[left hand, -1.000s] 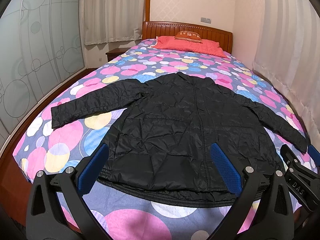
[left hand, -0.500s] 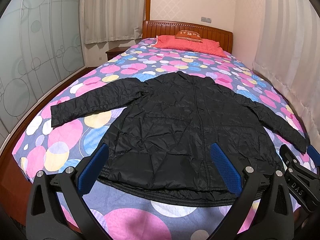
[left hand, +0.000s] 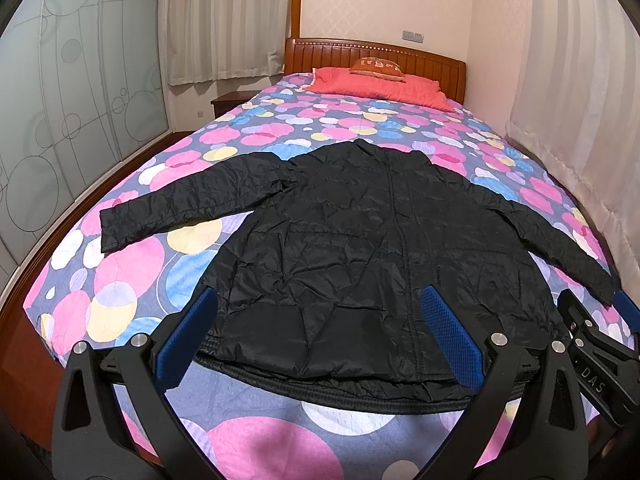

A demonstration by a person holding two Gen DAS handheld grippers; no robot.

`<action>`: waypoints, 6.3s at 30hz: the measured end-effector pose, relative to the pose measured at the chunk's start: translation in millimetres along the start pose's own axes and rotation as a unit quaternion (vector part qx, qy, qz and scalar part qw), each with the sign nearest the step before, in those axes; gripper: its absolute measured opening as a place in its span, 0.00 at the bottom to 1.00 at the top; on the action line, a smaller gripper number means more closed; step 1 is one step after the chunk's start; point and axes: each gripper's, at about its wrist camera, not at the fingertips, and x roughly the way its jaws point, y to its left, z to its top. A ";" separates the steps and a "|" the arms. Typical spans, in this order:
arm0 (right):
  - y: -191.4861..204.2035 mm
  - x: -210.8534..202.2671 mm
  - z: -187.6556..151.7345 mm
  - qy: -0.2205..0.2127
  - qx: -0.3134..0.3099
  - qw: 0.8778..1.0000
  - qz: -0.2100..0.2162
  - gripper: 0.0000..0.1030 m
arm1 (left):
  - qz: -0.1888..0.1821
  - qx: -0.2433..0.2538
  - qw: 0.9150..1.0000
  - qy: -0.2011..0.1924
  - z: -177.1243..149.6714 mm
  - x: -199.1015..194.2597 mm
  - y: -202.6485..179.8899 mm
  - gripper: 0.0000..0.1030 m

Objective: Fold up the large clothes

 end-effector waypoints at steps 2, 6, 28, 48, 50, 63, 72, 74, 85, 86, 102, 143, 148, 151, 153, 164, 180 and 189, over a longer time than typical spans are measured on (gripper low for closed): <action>0.1 0.0 -0.2 0.001 0.000 1.000 0.000 0.95 | 0.000 -0.001 1.000 0.001 -1.4 0.5 0.5 0.98; 0.5 -0.2 -0.2 0.002 0.000 1.000 0.000 0.95 | 0.000 -0.001 1.000 0.002 -3.8 0.6 0.9 0.98; -109.3 119.8 4.2 0.056 0.131 0.989 -0.049 0.95 | 0.090 -0.076 0.989 0.090 10.2 130.7 63.3 0.98; -307.2 230.6 -28.8 0.044 0.465 0.884 -0.019 0.51 | 0.206 -0.176 0.951 0.149 14.2 227.6 147.2 0.98; -313.8 234.4 -33.2 0.029 0.488 0.872 -0.005 0.51 | 0.212 -0.171 0.950 0.150 11.8 229.9 145.8 0.98; -336.3 226.5 -52.4 -0.026 0.562 0.826 0.006 0.51 | 0.228 -0.156 0.949 0.153 4.8 238.2 141.2 0.98; -343.6 238.5 -30.2 -0.023 0.513 0.857 -0.050 0.14 | 0.229 -0.165 0.948 0.146 0.5 232.7 147.2 0.98; -324.6 228.4 -7.2 -0.035 0.460 0.885 -0.059 0.13 | 0.228 -0.162 0.949 0.145 -1.2 233.8 146.8 0.98; -113.3 230.2 116.6 -0.063 0.132 0.989 0.005 0.13 | 0.207 -0.180 0.951 0.146 -7.8 238.6 150.8 0.98; -100.1 234.0 119.3 -0.059 0.119 0.991 0.015 0.13 | 0.204 -0.182 0.951 0.146 -8.6 239.0 151.6 0.98; 170.1 308.0 110.9 0.062 -0.098 0.979 0.165 0.13 | 0.180 -0.202 0.952 0.141 -14.0 238.0 157.8 0.98; -6.0 381.2 86.7 0.129 -0.011 0.991 0.020 0.47 | 0.194 -0.183 0.953 0.144 -11.1 243.2 151.2 0.98; 22.3 348.7 99.6 0.106 0.011 0.992 0.072 0.47 | 0.194 -0.182 0.953 0.143 -11.9 243.3 149.9 0.98; 48.8 356.3 90.8 0.122 -0.011 0.989 0.085 0.47 | 0.193 -0.184 0.953 0.143 -11.8 243.3 149.1 0.98; 57.5 372.3 78.3 0.138 -0.024 0.988 0.067 0.48 | 0.193 -0.184 0.953 0.143 -12.0 243.4 147.8 0.98; 2.8 331.2 81.9 0.081 0.018 0.996 0.011 0.58 | 0.185 -0.189 0.954 0.142 -12.7 242.6 150.7 0.98; -6.1 356.9 58.4 0.094 -0.005 0.996 -0.005 0.63 | 0.123 -0.302 0.941 0.095 -6.2 211.1 247.8 0.98; -4.9 356.4 58.5 0.094 -0.006 0.996 -0.005 0.64 | 0.109 -0.396 0.911 0.017 -4.6 236.3 347.0 0.98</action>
